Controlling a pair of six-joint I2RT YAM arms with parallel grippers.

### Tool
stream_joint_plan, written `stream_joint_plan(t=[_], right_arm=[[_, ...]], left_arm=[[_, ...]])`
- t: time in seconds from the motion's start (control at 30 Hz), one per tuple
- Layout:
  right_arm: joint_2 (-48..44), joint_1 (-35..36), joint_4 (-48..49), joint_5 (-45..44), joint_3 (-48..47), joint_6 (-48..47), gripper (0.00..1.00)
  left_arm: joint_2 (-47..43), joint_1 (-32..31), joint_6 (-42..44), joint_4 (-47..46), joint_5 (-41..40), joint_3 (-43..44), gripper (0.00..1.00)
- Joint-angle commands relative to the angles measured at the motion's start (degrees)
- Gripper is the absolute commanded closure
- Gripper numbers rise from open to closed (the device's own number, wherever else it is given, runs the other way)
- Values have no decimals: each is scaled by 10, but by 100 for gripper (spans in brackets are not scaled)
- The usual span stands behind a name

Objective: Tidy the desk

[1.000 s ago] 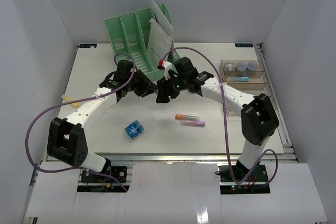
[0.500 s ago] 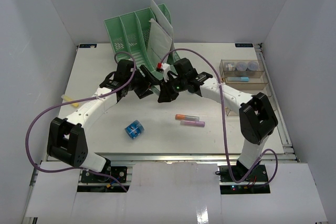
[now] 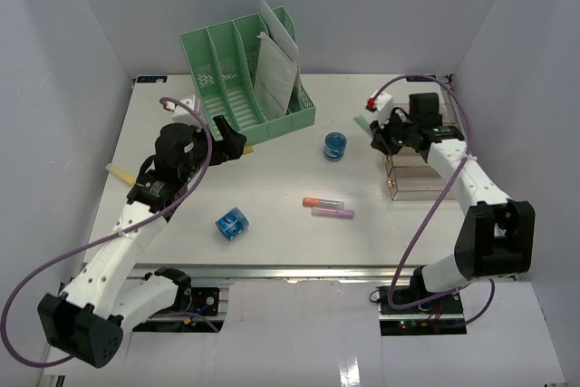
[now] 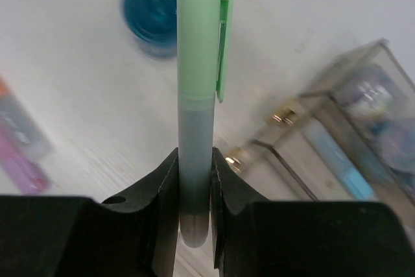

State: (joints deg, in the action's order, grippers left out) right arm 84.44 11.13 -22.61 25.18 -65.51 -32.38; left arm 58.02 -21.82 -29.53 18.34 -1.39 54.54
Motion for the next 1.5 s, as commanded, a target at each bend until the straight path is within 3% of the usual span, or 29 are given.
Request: stream_joint_plan(t=[0.0,0.2,0.37,0.7,0.93,1.1,1.17,1.33,1.47], right_arm=[[-22,-68,4,-73,8,-186,92],[95,-151,6,-122,-91,-273,92],[176,-164,6,-164,-136,-363,92],[234,-164,24,-205,-151,-433,85],[252,-164,44,-236,-135,-453,63],[246,-165,62,-235,-123,-447,37],[239,-166,68,-236,-126,-425,32],[183,-170,74,-217,-129,-332,26],[79,-169,79,-121,-69,-243,15]], left_arm=[[-61,4,165,28,-102,-44,2],[-130,7,187,49,-145,-111,2],[-150,9,191,51,-161,-142,2],[-154,9,187,51,-172,-150,2],[-138,12,178,54,-169,-149,2],[-128,24,169,57,-154,-144,2],[-120,34,163,60,-142,-141,2],[-80,148,126,65,-9,-131,2],[-19,269,68,39,124,-126,2]])
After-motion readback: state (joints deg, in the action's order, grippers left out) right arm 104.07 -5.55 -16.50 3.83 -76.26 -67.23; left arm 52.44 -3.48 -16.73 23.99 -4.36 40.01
